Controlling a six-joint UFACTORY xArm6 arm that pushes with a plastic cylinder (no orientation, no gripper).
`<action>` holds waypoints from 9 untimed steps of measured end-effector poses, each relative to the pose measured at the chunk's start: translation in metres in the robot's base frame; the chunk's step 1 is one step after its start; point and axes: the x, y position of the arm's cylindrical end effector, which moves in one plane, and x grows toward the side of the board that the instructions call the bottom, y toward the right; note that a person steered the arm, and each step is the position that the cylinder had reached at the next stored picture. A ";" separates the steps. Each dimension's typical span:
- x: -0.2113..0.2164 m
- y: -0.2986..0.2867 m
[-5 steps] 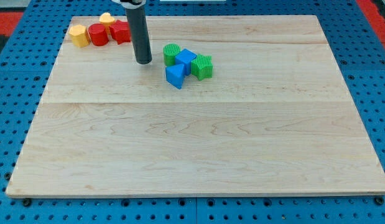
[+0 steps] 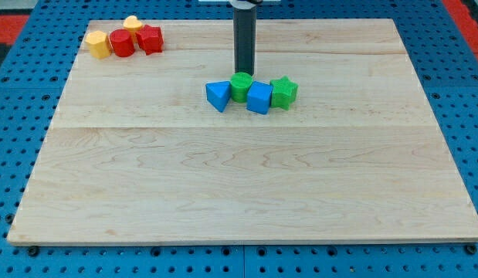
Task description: Move arm to the right of red and yellow blocks
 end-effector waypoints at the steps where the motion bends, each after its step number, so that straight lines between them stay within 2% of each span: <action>1: -0.013 0.062; 2: 0.026 0.123; 4: 0.058 0.035; 5: 0.038 0.050; 6: -0.052 0.063; 7: -0.124 -0.010; 9: -0.130 -0.031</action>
